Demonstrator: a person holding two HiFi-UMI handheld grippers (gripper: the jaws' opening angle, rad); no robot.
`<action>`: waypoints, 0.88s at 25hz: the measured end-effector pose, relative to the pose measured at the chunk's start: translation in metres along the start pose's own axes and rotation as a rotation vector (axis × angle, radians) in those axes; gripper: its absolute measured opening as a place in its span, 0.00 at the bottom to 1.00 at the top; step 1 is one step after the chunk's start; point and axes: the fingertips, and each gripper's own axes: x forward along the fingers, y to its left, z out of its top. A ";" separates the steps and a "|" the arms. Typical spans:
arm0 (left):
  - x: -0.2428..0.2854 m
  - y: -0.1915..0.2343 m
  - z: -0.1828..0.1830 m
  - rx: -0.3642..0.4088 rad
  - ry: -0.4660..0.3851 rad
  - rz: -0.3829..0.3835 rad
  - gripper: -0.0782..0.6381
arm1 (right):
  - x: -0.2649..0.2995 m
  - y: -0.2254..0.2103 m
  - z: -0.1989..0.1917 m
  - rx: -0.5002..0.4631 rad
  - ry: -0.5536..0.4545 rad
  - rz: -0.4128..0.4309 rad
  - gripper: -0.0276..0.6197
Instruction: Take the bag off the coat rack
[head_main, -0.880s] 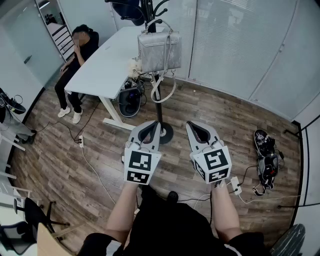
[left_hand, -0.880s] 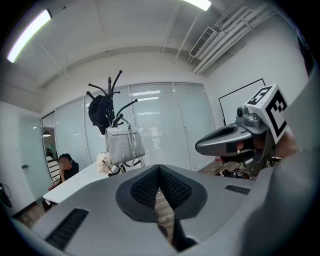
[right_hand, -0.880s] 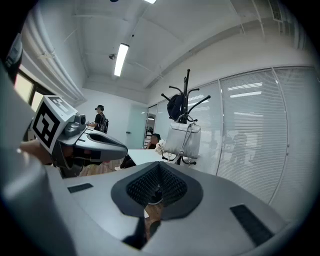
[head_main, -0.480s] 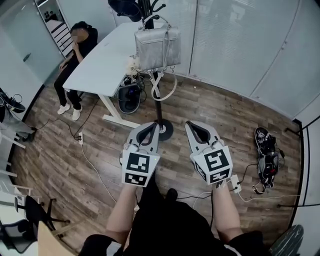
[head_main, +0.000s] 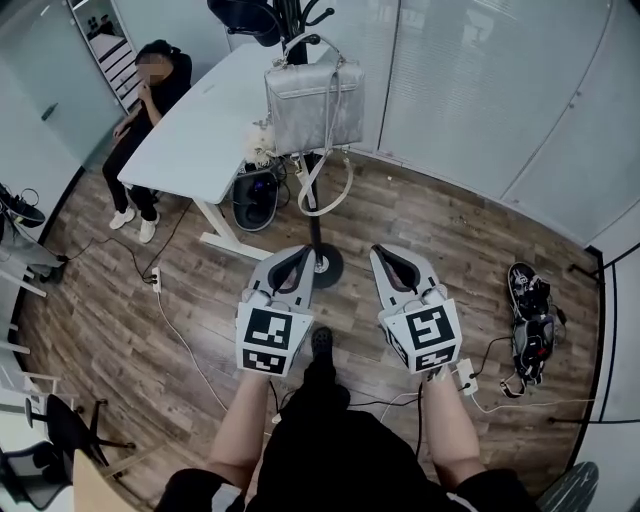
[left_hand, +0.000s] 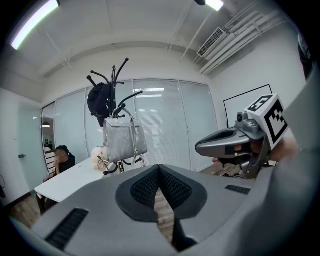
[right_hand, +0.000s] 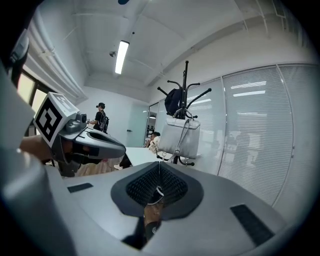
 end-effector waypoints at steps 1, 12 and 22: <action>0.006 0.005 0.003 0.003 -0.006 0.006 0.13 | 0.005 -0.004 0.002 -0.003 -0.002 0.001 0.09; 0.068 0.076 0.026 0.078 -0.046 0.115 0.13 | 0.075 -0.057 0.023 -0.021 -0.010 -0.036 0.09; 0.116 0.139 0.032 0.101 -0.049 0.132 0.31 | 0.140 -0.079 0.032 -0.041 0.009 -0.032 0.20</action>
